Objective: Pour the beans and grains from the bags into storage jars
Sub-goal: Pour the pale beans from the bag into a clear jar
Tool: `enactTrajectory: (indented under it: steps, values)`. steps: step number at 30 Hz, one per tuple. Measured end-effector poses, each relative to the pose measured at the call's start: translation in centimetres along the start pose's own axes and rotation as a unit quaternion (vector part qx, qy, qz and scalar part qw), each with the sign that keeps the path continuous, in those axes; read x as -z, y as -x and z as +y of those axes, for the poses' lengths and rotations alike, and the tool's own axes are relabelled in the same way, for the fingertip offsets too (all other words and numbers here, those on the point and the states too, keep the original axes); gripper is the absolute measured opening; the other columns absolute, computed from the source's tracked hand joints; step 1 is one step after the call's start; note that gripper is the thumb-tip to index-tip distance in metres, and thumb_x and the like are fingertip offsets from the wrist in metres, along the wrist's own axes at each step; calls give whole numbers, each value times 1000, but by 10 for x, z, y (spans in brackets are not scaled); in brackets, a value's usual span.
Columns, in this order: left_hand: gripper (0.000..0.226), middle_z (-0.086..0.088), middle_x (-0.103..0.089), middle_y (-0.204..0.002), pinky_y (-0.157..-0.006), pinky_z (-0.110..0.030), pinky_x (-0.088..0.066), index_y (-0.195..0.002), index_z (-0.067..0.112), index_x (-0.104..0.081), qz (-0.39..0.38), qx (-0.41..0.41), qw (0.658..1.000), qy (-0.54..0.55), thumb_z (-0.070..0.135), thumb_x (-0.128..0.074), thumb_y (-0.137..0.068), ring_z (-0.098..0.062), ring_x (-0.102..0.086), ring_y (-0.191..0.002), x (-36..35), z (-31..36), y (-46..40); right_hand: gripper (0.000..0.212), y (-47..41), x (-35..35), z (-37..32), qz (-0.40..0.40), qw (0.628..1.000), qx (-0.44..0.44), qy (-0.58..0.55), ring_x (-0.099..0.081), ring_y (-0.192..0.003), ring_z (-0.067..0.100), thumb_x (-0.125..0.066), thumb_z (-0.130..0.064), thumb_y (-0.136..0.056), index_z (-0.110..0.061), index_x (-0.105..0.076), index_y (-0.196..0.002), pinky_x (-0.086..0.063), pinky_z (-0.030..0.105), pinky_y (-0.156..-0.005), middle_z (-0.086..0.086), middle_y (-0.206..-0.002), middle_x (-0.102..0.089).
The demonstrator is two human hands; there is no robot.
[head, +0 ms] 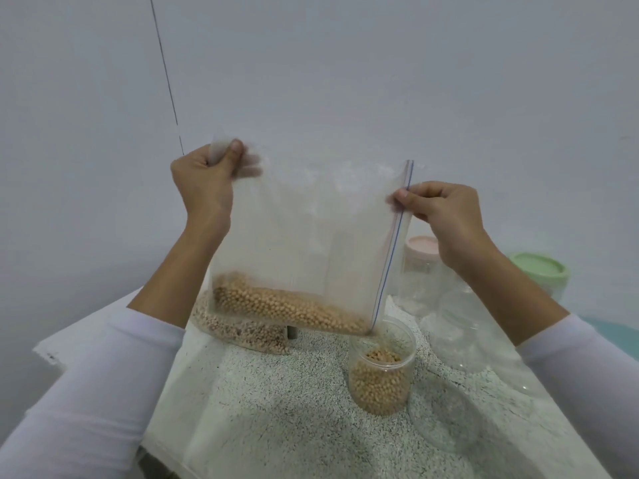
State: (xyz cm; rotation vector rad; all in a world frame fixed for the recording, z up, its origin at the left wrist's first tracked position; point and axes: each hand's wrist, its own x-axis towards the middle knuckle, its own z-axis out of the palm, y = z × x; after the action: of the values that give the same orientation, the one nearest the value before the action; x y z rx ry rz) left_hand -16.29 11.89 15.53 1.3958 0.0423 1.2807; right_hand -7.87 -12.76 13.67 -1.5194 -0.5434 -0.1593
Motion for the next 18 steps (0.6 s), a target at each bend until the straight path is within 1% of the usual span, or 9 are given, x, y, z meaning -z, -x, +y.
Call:
enactTrajectory:
  steps: [2, 4, 5, 8, 9, 11, 12, 15, 18]
  values:
    - [11, 7, -70, -60, -59, -25, -54, -79, 3, -68, 5, -6, 1000, 2, 7, -65, -89, -15, -70, -61, 3, 2, -1, 7, 0, 0, -3, -1, 1000, 7, 0, -66, -69, 7, -69, -9, -83, -7, -71, -77, -46, 33, -101, -4, -71, -73]
    - [14, 5, -69, -60, -59, -27, -56, -76, 4, -68, -29, -11, 999, -11, 8, -65, -89, -17, -70, -61, 3, 4, 0, 7, 3, -2, -5, -31, 999, -1, 14, -67, -72, 10, -70, -9, -83, -8, -71, -75, -47, 35, -100, -2, -71, -73]
    - [14, 5, -69, -60, -60, -28, -56, -75, 4, -68, -33, -15, 999, -16, 8, -65, -89, -17, -70, -61, 3, 6, 1, 8, 4, -3, -5, -31, 999, 0, 12, -67, -73, 10, -70, -9, -82, -10, -71, -74, -46, 36, -101, -2, -71, -73]
    - [12, 7, -70, -60, -58, -25, -54, -77, 5, -68, 0, -21, 1000, -11, 8, -65, -89, -15, -69, -59, 5, 9, 0, 12, 5, -5, -5, 14, 1000, 20, -13, -66, -70, 6, -70, -9, -83, -13, -71, -72, -46, 31, -99, -5, -68, -72]
    - [13, 7, -70, -60, -58, -24, -53, -77, 6, -68, -6, -21, 1000, -12, 8, -64, -89, -14, -69, -58, 6, 10, -1, 12, 6, -5, -5, 12, 1000, 22, -16, -66, -68, 5, -69, -9, -83, -12, -71, -73, -46, 29, -98, -6, -67, -72]
    - [15, 6, -69, -59, -60, -28, -56, -75, 6, -68, -38, -25, 999, -19, 8, -65, -89, -16, -69, -59, 7, 12, 0, 10, 9, -8, -4, -18, 1000, 18, -11, -66, -69, 7, -69, -8, -84, -11, -71, -74, -48, 28, -97, -6, -68, -72]
    - [15, 6, -69, -60, -62, -31, -57, -75, 5, -68, -39, -29, 999, -22, 9, -65, -89, -16, -69, -60, 7, 11, 1, 10, 10, -9, -3, -23, 1000, 17, -10, -66, -71, 7, -69, -8, -83, -11, -71, -74, -48, 27, -96, -6, -68, -72]
    - [12, 6, -71, -64, -65, -31, -56, -81, 3, -69, -5, -30, 999, -20, 10, -65, -89, -19, -71, -63, 10, 8, 2, 13, 11, -8, -1, 8, 999, 28, -20, -66, -72, 6, -69, -8, -83, -14, -71, -72, -47, 22, -89, -7, -67, -72]
    - [12, 6, -70, -61, -63, -32, -56, -79, 2, -68, -28, -30, 999, -22, 8, -64, -89, -18, -70, -62, 10, 9, 4, 11, 12, -9, -1, -17, 1000, 18, -12, -65, -70, 2, -69, -8, -83, -13, -71, -73, -46, 20, -88, -9, -65, -71]
